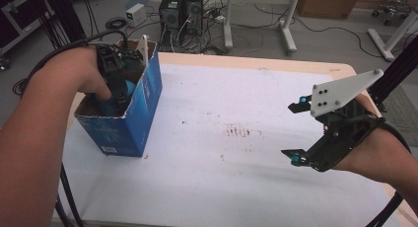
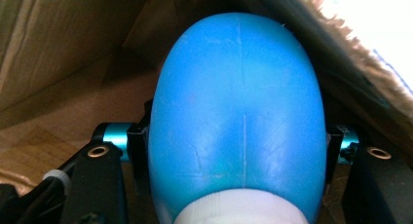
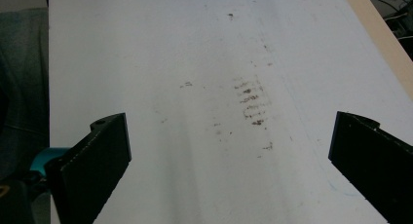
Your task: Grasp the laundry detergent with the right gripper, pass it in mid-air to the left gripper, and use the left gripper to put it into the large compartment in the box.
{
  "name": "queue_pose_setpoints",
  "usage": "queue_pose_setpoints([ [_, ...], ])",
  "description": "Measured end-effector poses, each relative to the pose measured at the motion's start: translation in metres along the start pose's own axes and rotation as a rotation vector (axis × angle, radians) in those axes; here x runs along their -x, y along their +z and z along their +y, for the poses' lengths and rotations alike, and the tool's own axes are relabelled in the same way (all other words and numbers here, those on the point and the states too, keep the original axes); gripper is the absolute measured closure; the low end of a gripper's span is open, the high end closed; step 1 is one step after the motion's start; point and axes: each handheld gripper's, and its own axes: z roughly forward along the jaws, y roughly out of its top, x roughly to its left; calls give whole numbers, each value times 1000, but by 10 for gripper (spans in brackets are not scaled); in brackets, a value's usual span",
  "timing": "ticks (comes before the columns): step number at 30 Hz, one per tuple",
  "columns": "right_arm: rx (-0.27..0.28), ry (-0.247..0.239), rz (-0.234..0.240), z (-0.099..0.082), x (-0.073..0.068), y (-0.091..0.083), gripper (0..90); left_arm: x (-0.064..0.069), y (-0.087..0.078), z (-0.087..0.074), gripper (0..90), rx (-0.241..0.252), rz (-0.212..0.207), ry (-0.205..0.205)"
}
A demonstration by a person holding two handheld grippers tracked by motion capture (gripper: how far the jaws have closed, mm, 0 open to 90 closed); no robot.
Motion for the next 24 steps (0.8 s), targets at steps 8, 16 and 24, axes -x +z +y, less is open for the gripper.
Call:
queue_pose_setpoints([
  [8,3,3,1,-1,1,0,8,-1,-4,-3,305,-8,-5,-18],
  [16,-1,-2,3,0,1,1,8,-1,-16,-4,278,14,-1,-25],
  [24,-3,9,9,-1,5,1,8,-1,-37,-9,227,28,14,-32],
])
